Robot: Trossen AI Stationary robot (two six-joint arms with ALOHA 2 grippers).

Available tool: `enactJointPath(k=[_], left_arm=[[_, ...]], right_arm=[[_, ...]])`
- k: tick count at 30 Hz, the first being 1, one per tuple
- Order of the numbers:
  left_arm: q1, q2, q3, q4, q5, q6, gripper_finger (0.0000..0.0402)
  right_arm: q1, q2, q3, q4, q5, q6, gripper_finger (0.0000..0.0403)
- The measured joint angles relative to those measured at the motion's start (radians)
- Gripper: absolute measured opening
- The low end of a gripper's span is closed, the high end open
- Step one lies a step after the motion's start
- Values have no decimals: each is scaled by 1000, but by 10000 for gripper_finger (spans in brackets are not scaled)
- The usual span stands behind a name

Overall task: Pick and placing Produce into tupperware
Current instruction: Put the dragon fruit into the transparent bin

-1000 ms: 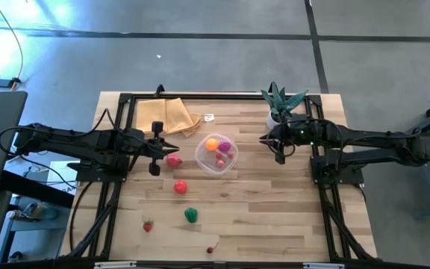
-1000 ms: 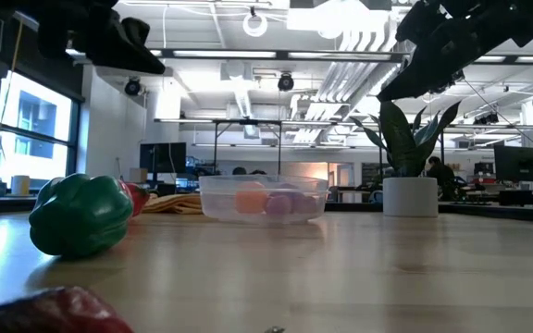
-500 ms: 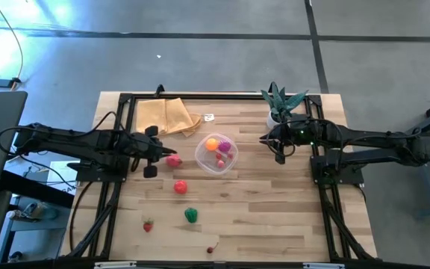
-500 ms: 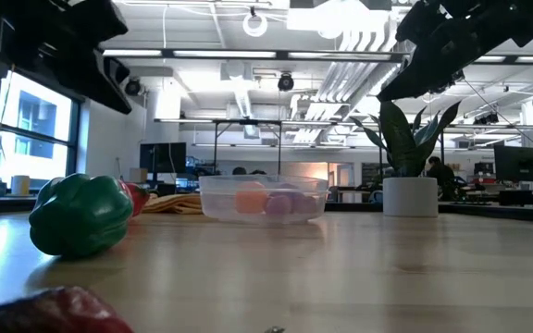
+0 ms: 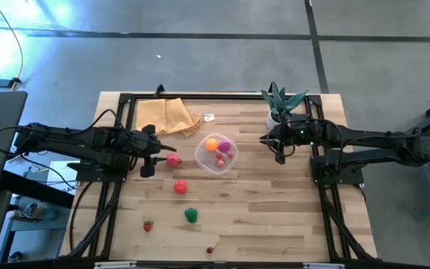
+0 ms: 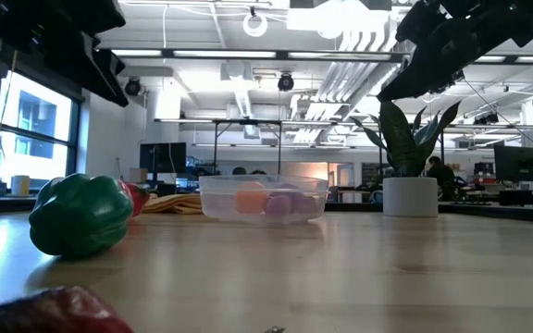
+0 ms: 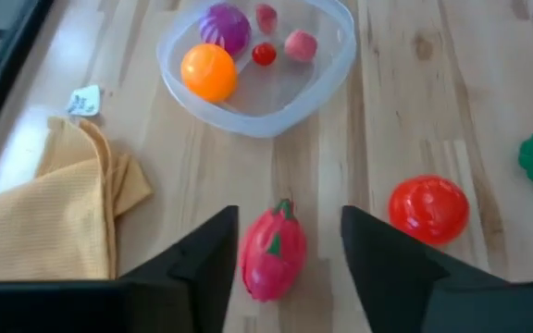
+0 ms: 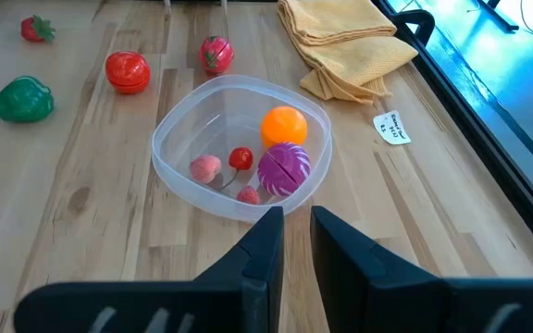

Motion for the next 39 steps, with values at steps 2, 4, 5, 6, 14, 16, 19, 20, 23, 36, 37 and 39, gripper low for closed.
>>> enactJointPath(k=[2, 4, 5, 6, 14, 16, 19, 20, 23, 36, 37, 39], left_arm=[[1, 1, 9, -18, 29, 0, 207], [1, 9, 19, -19, 57, 0, 223], [0, 12, 24, -24, 67, 4, 229], [0, 19, 29, -32, 71, 16, 233], [43, 140, 36, -73, 70, 101, 240], [73, 178, 36, -94, 72, 102, 239], [126, 229, 36, -89, 84, 108, 239], [141, 243, 36, -84, 96, 119, 239], [180, 287, 36, -68, 118, 172, 239], [218, 451, 36, -5, 194, 243, 239], [218, 457, 36, -4, 196, 241, 239], [218, 465, 36, -2, 199, 235, 239]], right_arm=[[0, 0, 0, 0, 0, 0, 46], [0, 0, 0, 0, 0, 0, 46], [0, 0, 0, 0, 0, 0, 46], [0, 0, 0, 0, 0, 0, 46], [0, 0, 0, -3, 0, 0, 46], [0, 0, 0, -3, 0, 0, 46], [0, 0, 0, -3, 0, 0, 46], [0, 0, 0, -3, 0, 0, 46], [0, 0, 0, -4, 0, 0, 46], [0, 0, 0, -4, 0, 0, 46], [0, 0, 0, -4, 0, 0, 46], [0, 0, 0, -4, 0, 0, 46]])
